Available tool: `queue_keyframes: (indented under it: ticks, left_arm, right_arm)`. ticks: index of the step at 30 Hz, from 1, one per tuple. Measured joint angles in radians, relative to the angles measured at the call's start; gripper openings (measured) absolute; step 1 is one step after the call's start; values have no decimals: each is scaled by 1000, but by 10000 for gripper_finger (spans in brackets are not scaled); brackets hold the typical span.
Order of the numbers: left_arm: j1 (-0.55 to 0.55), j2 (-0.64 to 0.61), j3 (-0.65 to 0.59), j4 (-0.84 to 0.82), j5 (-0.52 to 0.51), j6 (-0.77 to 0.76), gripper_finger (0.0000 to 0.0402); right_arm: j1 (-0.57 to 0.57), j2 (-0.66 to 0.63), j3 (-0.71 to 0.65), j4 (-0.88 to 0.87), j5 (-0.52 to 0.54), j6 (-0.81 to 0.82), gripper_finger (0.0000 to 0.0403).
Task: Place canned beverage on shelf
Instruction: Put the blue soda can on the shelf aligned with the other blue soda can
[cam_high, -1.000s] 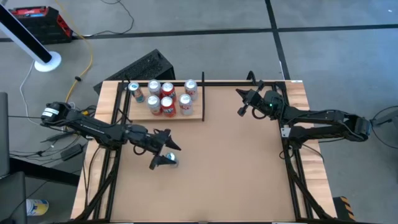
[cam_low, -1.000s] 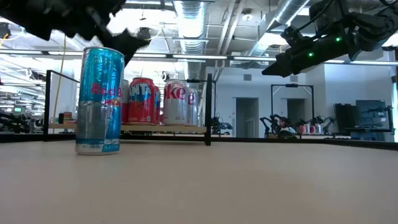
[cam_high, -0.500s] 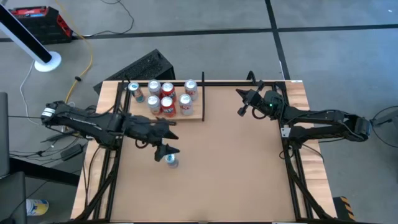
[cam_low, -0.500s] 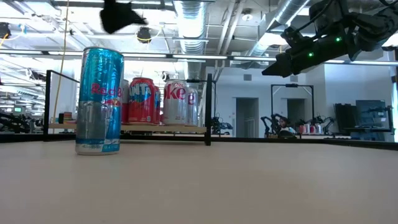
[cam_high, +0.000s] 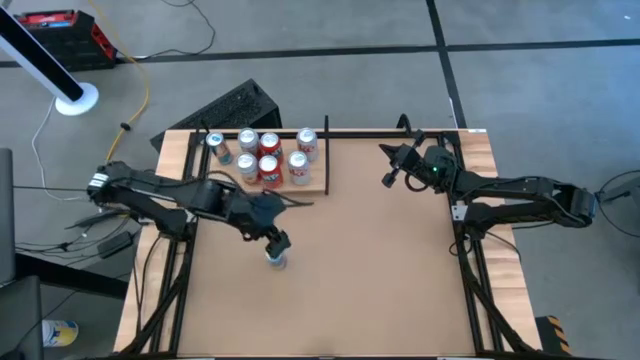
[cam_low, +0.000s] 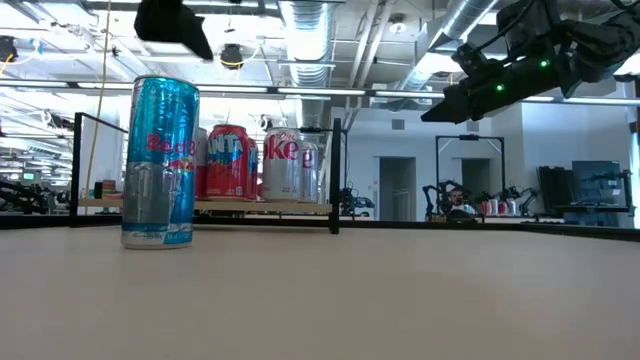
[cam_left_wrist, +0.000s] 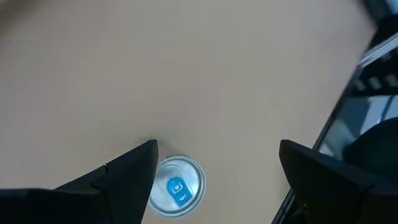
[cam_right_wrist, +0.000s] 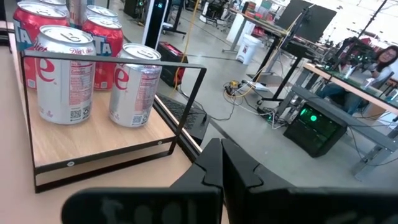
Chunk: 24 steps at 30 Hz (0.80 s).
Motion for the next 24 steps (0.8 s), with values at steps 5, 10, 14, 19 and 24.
queue_keyframes:
  ticks: [5, 10, 14, 19, 24]
  left_arm:
    - [12, 103, 17, -46, 44, -7, 320]
    - [32, 177, 68, -135, 11, 84, 320]
    - [37, 209, 103, -199, 11, 110, 320]
    - [8, 218, 105, -230, 45, 45, 320]
    - [-15, 220, 105, -216, 44, -21, 320]
  right_arm:
    - [0, 0, 0, -5, 0, 16, 20]
    - [0, 0, 0, -15, 0, 22, 20]
    - [0, 0, 0, -28, 0, 22, 20]
    - [0, 0, 0, -30, 0, 22, 20]
    - [0, 0, 0, -40, 0, 21, 20]
